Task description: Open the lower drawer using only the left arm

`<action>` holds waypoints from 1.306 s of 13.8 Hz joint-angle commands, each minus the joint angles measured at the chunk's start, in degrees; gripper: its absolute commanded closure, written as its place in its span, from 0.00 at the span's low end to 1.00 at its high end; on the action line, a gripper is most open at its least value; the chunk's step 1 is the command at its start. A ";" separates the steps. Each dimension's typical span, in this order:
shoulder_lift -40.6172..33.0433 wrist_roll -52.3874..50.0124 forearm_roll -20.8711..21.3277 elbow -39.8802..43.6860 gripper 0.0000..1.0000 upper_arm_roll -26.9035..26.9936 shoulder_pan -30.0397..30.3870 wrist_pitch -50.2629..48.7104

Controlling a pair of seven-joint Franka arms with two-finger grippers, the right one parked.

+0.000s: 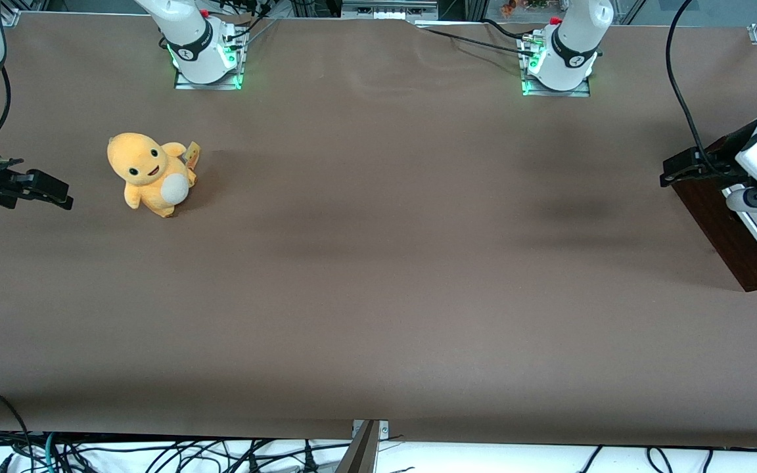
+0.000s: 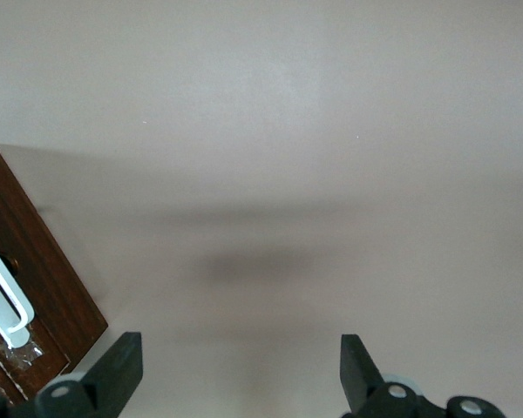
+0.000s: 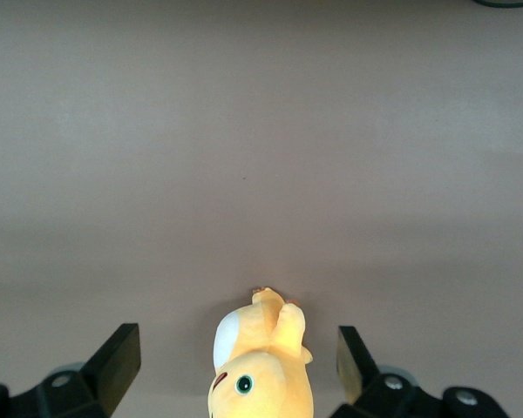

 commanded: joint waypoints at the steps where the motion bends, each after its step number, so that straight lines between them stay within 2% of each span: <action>1: -0.49 3.29 -0.31 0.19 0.00 -0.47 0.61 0.14; 18: -0.40 4.37 -0.40 0.02 0.00 -0.38 0.61 -0.21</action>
